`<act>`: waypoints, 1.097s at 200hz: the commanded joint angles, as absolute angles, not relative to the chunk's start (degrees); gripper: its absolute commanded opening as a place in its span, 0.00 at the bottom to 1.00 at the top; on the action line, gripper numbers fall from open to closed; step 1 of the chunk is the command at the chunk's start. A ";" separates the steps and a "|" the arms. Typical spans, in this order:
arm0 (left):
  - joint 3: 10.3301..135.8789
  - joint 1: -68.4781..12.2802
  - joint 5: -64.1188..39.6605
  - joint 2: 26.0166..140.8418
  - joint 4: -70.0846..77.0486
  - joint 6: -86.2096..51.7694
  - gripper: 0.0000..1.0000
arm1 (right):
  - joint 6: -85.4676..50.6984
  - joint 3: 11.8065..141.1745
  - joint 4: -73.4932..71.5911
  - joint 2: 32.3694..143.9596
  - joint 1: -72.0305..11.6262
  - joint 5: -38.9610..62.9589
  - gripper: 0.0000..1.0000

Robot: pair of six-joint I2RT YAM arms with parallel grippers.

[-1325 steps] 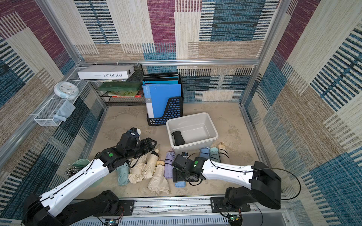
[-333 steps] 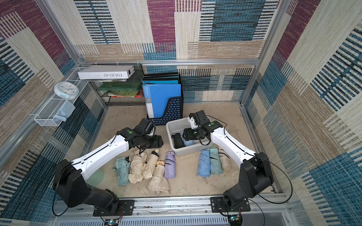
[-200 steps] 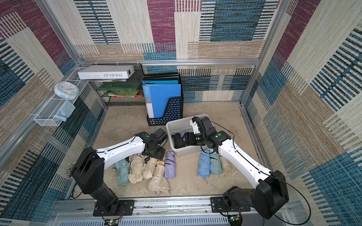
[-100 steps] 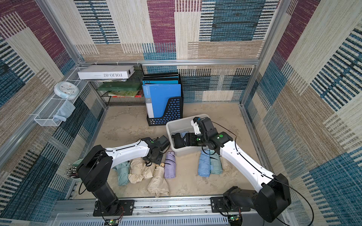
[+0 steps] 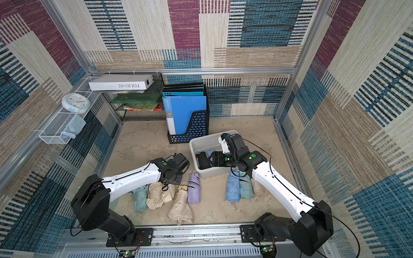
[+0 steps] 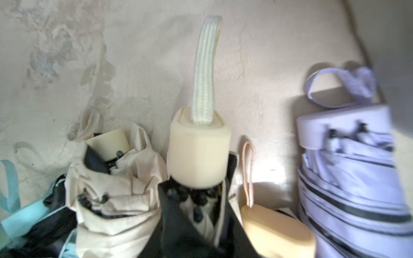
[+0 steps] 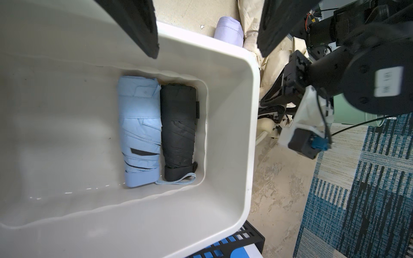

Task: Put the umbrella into the storage box
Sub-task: Pick up the umbrella from the center of the board.

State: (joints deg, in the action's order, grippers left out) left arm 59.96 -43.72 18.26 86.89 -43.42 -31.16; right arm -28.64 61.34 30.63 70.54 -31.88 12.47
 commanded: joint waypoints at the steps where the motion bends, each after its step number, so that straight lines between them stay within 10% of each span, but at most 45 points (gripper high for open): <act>1: 60.02 -43.62 18.13 80.22 -42.23 -31.93 0.28 | -28.18 62.35 30.25 70.23 -31.95 13.49 0.74; 105: 53.47 -36.97 -16.87 61.02 -1.63 -34.53 0.23 | -27.30 61.12 15.27 68.12 -36.47 36.53 0.83; 219: 53.00 -35.07 -30.36 63.54 22.56 -47.21 0.24 | -34.94 54.87 -0.48 62.44 -36.65 46.47 0.91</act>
